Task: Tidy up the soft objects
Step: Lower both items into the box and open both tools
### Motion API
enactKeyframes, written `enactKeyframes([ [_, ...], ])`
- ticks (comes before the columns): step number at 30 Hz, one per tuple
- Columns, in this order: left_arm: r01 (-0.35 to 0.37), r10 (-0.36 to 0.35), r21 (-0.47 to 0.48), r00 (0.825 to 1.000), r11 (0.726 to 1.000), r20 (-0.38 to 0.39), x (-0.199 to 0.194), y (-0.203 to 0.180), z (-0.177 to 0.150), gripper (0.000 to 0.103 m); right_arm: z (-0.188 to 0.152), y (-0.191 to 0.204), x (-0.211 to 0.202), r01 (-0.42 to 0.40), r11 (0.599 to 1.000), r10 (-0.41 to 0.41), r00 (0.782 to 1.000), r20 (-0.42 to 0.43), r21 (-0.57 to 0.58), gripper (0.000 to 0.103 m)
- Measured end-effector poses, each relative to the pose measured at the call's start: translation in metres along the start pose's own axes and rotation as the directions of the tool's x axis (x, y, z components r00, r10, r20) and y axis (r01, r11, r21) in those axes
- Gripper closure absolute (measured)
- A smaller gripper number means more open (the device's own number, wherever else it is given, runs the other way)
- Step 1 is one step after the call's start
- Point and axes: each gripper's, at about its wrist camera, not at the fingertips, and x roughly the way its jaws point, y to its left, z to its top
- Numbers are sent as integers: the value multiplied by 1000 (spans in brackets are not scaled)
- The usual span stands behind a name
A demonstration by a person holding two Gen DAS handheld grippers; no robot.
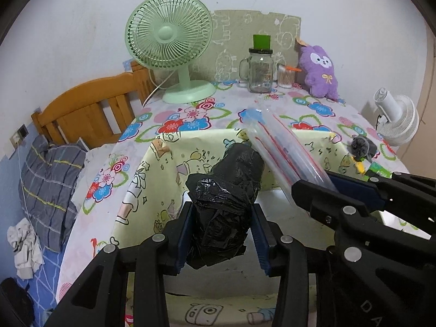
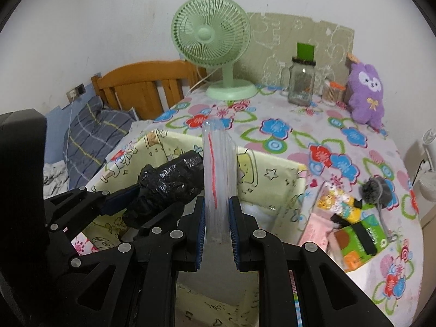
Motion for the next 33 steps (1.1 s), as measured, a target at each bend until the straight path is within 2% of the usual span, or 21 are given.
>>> enactKeyframes([
  [4, 8, -8, -14, 1000, 1000, -25, 8, 3, -2, 58, 0, 1, 10, 4, 1000, -4, 1000, -28, 6, 83],
  [7, 19, -20, -16, 999, 1000, -37, 11, 5, -1, 56, 1, 0, 15, 9, 1000, -8, 999, -44, 13, 78],
  [10, 44, -44, -6, 998, 999, -47, 13, 2, -1, 49, 1, -2, 18, 27, 1000, -27, 998, -50, 8, 67],
  [12, 55, -55, -4, 997, 998, -52, 14, 1, -1, 43, 2, -1, 18, 23, 1000, -22, 999, -46, 0, 63],
  [15, 82, -83, -8, 995, 997, -53, 13, 1, 1, 37, 3, 0, 16, 40, 999, -40, 999, -26, -11, 50],
  [16, 89, -89, -11, 995, 996, -53, 12, 0, 1, 36, 4, -1, 15, 49, 999, -49, 999, -21, -13, 40],
  [17, 94, -95, -12, 994, 995, -51, 12, 0, 2, 34, 4, -2, 13, 62, 998, -63, 998, -12, -13, 38],
  [24, 110, -111, -28, 993, 994, -39, 4, -4, 4, 19, 6, -7, 5, 58, 998, -58, 998, 1, -1, 31],
  [27, 93, -93, -27, 996, 995, -16, -3, -6, 5, 12, 7, -8, -1, 58, 998, -58, 998, 15, 7, 28],
  [33, 90, -91, -21, 996, 996, -3, -12, -11, 7, 9, 6, -11, -13, 86, 996, -87, 995, 43, 20, 17],
])
